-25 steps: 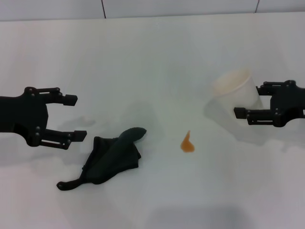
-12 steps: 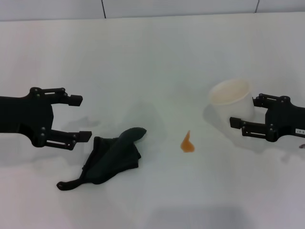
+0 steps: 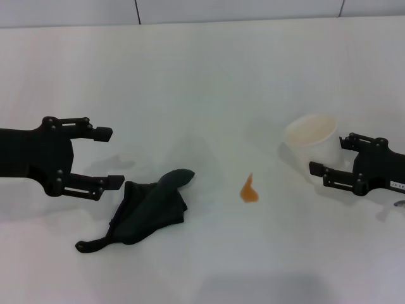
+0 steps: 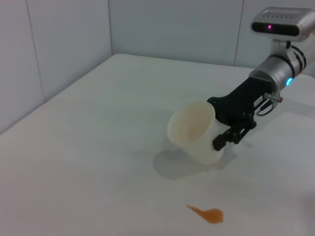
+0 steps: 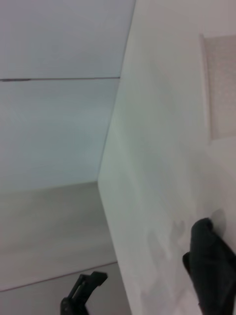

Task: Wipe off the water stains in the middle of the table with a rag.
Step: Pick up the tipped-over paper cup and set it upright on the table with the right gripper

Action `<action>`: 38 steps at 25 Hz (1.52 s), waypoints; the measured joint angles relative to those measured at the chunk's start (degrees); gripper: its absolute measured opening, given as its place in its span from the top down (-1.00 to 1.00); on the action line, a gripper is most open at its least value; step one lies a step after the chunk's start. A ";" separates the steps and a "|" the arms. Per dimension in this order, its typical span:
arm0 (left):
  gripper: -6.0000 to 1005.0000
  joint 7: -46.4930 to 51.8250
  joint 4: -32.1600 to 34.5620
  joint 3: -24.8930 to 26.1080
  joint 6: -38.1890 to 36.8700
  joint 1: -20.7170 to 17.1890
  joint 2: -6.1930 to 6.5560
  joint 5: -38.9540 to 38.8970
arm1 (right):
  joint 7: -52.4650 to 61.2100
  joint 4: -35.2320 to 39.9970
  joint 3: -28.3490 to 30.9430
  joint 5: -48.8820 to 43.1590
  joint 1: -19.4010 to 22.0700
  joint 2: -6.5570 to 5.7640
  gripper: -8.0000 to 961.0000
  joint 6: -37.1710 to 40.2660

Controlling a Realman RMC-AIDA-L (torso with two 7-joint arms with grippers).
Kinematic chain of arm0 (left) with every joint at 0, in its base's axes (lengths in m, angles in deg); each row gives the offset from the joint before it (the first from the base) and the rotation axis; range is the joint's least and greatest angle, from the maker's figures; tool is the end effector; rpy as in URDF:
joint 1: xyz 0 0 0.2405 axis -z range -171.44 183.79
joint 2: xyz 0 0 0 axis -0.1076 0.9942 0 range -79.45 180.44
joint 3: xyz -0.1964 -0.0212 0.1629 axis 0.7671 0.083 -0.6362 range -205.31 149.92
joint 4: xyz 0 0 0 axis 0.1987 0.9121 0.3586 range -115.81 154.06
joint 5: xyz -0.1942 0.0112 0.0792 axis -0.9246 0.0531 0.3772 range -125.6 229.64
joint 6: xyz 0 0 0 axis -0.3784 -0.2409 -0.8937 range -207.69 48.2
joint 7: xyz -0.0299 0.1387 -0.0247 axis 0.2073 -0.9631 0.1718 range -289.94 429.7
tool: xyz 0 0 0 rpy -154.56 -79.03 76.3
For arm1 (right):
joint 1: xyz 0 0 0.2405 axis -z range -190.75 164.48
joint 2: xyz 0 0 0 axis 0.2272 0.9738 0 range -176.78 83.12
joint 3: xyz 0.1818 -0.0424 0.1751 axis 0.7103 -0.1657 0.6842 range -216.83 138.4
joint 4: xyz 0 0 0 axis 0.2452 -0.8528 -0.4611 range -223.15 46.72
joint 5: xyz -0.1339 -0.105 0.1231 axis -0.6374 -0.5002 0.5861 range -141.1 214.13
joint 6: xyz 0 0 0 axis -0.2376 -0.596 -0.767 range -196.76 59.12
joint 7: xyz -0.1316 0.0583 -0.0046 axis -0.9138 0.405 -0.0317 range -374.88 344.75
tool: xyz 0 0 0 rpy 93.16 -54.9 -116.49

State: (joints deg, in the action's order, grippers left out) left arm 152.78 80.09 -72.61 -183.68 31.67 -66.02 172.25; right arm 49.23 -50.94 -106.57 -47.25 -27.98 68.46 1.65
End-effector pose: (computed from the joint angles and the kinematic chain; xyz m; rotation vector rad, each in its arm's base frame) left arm -0.2519 0.3081 0.0599 -2.9288 -0.2894 -0.3816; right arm 0.3176 0.2985 -0.0069 -2.4885 0.5427 0.5859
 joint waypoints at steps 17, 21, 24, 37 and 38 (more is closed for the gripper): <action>-0.77 0.15 0.12 -0.07 -0.34 0.08 -0.22 0.16 | -0.66 -2.08 0.41 0.11 0.55 0.02 -0.52 -0.57; -0.77 0.25 0.18 -0.09 -0.40 0.08 -0.20 0.23 | -0.31 -2.43 0.46 0.09 0.90 -0.07 -0.52 -0.66; -0.77 0.35 0.19 -0.09 -0.40 0.22 -0.20 0.27 | 0.22 -2.34 0.48 0.08 1.59 -0.16 -0.52 -0.68; -0.78 0.50 0.21 -0.08 -1.02 1.30 -0.20 0.42 | 2.59 -1.65 0.34 -1.65 2.90 -0.59 -0.53 -0.66; -0.78 0.50 0.21 -0.08 -1.02 1.30 -0.20 0.43 | 2.99 -1.49 0.37 -2.31 2.92 -0.59 -0.54 -0.65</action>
State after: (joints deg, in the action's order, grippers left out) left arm 153.28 80.30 -72.69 -184.70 32.98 -66.22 172.68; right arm 52.22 -52.43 -106.20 -49.56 -25.06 67.87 0.99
